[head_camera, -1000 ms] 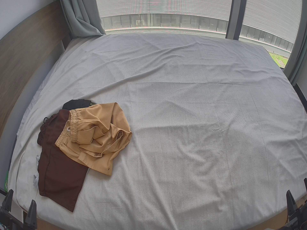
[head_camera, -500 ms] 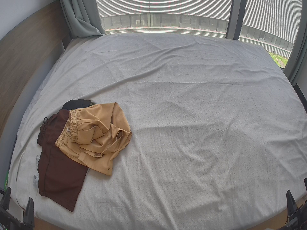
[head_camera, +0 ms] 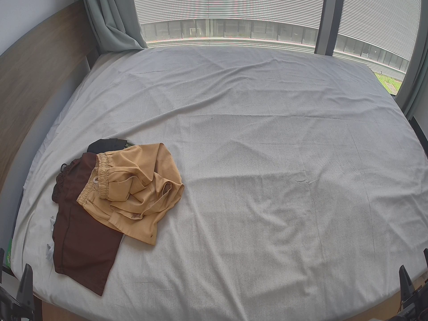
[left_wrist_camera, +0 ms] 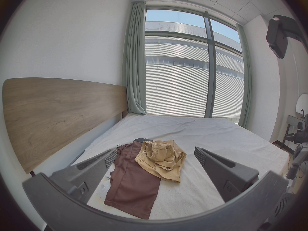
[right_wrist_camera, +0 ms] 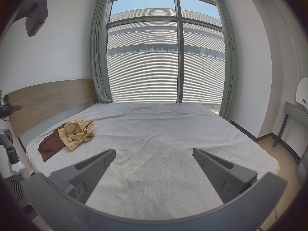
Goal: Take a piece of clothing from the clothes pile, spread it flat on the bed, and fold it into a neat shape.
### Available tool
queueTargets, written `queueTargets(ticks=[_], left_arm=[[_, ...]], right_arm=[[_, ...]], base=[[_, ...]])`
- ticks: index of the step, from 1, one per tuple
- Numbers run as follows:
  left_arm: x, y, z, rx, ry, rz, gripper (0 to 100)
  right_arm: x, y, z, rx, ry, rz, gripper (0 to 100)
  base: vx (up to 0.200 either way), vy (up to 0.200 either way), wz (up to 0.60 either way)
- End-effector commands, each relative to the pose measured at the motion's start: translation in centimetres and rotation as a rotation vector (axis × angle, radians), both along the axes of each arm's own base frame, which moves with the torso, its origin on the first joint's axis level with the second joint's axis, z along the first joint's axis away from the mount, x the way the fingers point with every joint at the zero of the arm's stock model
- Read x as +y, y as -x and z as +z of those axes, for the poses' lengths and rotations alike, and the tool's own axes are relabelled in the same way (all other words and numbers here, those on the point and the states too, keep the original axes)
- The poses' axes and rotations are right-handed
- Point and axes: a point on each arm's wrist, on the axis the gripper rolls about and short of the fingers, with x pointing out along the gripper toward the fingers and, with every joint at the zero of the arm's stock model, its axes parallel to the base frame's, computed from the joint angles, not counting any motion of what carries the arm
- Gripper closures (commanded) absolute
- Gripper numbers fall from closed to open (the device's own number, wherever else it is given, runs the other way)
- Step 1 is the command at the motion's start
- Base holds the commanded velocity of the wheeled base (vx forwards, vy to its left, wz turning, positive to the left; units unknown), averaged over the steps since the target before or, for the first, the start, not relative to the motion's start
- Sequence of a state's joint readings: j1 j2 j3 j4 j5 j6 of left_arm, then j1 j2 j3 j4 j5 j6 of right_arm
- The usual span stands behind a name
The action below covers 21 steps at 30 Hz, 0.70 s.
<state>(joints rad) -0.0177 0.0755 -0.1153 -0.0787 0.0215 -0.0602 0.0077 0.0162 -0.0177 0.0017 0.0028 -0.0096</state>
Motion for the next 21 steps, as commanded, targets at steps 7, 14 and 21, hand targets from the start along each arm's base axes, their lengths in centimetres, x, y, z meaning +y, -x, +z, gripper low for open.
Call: queueTargets(ticks=[7,14,21], left_arm=[[-0.1,-1.6,0.7,0.128,0.006,-0.117,0],[-0.2,-2.7,1.9,0.186,0.023,-0.127,0],[-0.4,-4.0,3.3,0.241,0.1,-0.179,0]], right_arm=[[0.0,0.0,-0.5,0.001,0.001,0.0,0],[0.0,0.0,-0.5,0.001,0.003,0.0,0],[0.0,0.0,-0.5,0.001,0.001,0.0,0]], base=[[0.0,0.0,0.0],[0.0,0.0,0.0],[0.0,0.0,0.0]])
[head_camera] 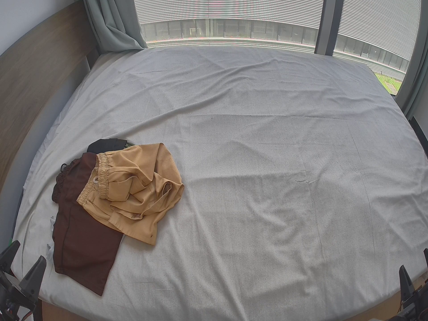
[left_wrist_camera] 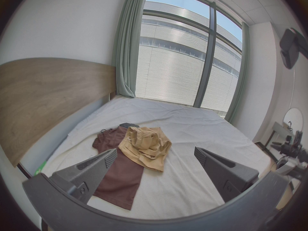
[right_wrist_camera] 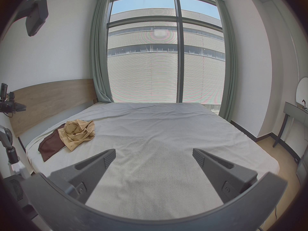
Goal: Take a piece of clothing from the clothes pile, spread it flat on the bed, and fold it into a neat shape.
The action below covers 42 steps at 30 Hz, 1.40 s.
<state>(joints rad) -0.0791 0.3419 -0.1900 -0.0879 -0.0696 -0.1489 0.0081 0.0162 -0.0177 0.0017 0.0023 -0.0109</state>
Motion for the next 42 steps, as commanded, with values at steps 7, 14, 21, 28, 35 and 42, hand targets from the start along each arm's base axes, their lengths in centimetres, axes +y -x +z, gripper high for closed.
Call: queueTargets(ticks=[7,14,21,28,35,42], left_arm=[[-0.3,-2.1,2.1,0.085,0.061,-0.047,0],[-0.4,-3.1,2.8,0.12,0.069,-0.08,0],[-0.7,-5.5,3.5,0.161,0.101,-0.115,0],[-0.8,-7.6,3.3,0.219,0.112,-0.131,0],[-0.7,-9.6,3.8,0.232,0.119,-0.145,0],[0.0,-11.5,3.6,0.234,0.146,-0.169,0]], right_arm=[[0.0,0.0,-0.5,0.001,0.001,0.002,0],[0.0,0.0,-0.5,0.001,0.001,0.002,0],[0.0,0.0,-0.5,0.001,0.003,0.002,0],[0.0,0.0,-0.5,0.001,0.003,0.002,0],[0.0,0.0,-0.5,0.001,0.003,0.002,0],[0.0,0.0,-0.5,0.001,0.003,0.002,0]], base=[[0.0,0.0,0.0],[0.0,0.0,0.0],[0.0,0.0,0.0],[0.0,0.0,0.0],[0.0,0.0,0.0],[0.0,0.0,0.0]])
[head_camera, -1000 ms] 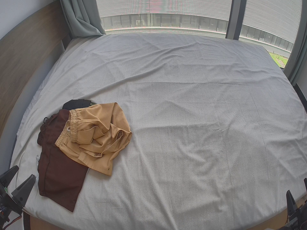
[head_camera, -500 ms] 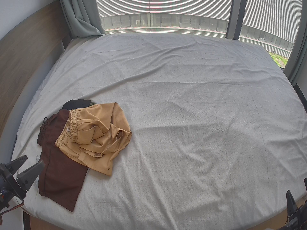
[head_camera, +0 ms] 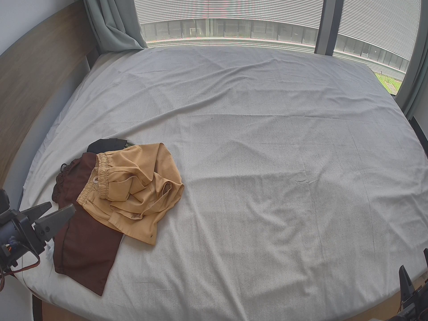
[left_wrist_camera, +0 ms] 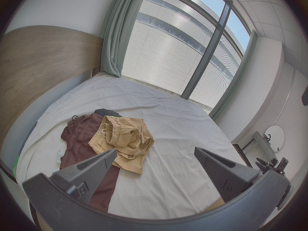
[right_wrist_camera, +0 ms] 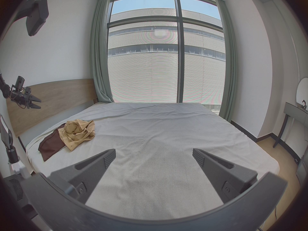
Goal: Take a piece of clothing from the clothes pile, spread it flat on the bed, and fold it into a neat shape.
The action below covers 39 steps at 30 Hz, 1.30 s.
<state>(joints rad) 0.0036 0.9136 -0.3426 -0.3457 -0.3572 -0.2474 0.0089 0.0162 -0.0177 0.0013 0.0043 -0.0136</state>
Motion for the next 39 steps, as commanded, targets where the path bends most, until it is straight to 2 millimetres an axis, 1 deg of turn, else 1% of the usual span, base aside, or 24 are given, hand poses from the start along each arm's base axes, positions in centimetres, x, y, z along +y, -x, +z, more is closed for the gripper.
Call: queueTargets(ticks=[1,7,17,21,28,34,39], left_arm=[[0.8,-1.8,-0.6,0.055,0.015,0.019,0],[1.8,-2.9,-0.7,0.074,0.037,0.019,0],[2.1,-4.7,-1.0,0.082,0.046,0.002,0],[2.4,-6.3,-1.5,0.082,0.045,-0.001,0],[2.6,-8.0,-2.0,0.09,0.057,-0.03,0],[3.1,-9.1,-2.1,0.098,0.063,-0.026,0],[3.1,-9.4,-2.1,0.101,0.072,-0.045,0]], right_arm=[[0.0,0.0,-0.5,0.002,0.002,0.001,0],[0.0,0.0,-0.5,0.002,0.0,0.001,0],[0.0,0.0,-0.5,0.002,0.0,-0.001,0],[0.0,0.0,-0.5,0.0,0.0,0.001,0],[0.0,0.0,-0.5,0.0,0.0,0.001,0],[0.0,0.0,-0.5,0.0,0.0,0.001,0],[0.0,0.0,-0.5,0.0,0.0,0.001,0]], base=[[0.0,0.0,0.0],[0.0,0.0,0.0],[0.0,0.0,0.0],[0.0,0.0,0.0],[0.0,0.0,0.0],[0.0,0.0,0.0],[0.0,0.0,0.0]])
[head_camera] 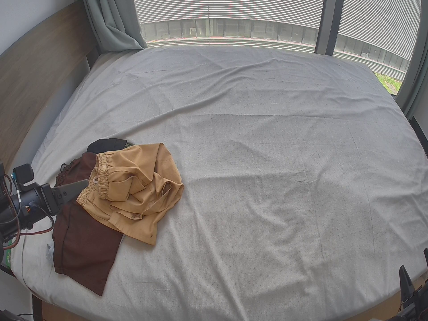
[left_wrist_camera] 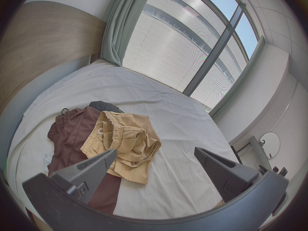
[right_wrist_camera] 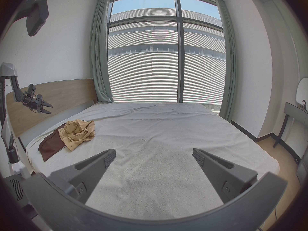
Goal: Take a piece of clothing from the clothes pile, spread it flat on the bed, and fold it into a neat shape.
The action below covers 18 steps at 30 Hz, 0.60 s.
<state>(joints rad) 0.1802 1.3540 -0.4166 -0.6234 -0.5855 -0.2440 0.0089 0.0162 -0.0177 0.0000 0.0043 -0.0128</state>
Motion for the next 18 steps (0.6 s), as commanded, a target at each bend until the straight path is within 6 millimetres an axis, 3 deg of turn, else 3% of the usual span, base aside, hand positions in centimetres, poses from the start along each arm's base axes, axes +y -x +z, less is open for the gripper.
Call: queueTargets(ticks=[1,18], left_arm=[[0.2,-0.7,-0.4,0.025,0.008,-0.004,0],[1.5,-4.7,-1.7,0.051,0.012,0.006,0]], right_arm=[[0.0,0.0,-0.5,0.001,0.001,0.001,0],[0.0,0.0,-0.5,0.001,0.001,0.001,0]], base=[[0.0,0.0,0.0],[0.0,0.0,0.0]])
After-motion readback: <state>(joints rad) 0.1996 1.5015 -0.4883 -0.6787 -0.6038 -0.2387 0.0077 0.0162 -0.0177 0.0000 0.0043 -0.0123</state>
